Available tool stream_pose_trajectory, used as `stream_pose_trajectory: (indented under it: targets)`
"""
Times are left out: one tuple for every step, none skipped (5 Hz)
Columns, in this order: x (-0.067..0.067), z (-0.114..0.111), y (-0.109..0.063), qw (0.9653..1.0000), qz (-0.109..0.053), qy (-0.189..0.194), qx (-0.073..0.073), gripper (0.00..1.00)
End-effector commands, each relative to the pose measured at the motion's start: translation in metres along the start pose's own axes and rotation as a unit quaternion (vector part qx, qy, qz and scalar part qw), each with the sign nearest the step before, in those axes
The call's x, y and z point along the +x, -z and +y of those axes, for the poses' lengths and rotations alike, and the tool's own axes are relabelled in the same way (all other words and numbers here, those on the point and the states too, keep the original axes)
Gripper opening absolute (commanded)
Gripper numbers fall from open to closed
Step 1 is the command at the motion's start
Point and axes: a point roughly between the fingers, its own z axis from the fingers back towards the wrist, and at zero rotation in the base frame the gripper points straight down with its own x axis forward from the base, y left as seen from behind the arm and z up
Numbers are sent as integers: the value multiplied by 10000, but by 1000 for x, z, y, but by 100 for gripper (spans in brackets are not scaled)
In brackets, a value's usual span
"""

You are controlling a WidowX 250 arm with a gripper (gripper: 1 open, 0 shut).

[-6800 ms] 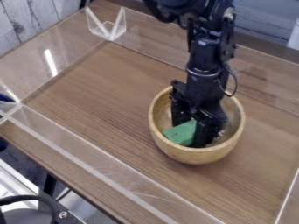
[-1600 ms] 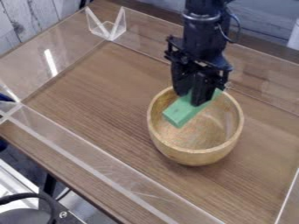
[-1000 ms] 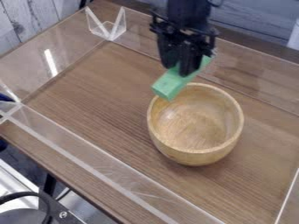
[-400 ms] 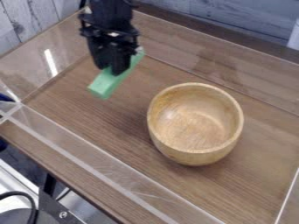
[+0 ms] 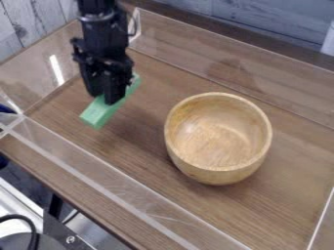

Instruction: Remove the green block from inside the brown bowl and put it on the table

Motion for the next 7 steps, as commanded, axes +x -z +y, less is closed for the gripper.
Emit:
stream_pose_trajectory:
  targets:
    - [0, 6, 7, 9999, -42, 31, 150, 0]
    - [2, 4, 15, 9998, 15, 58, 163, 0]
    - [3, 3, 15, 9999, 28, 57, 154, 0]
    - [4, 1, 14, 9999, 32, 55, 137, 0]
    - [5, -1, 12, 9999, 36, 53, 121, 0]
    - [5, -2, 11, 9999, 42, 51, 106, 0]
    - [6, -4, 10, 9999, 46, 50, 90, 0]
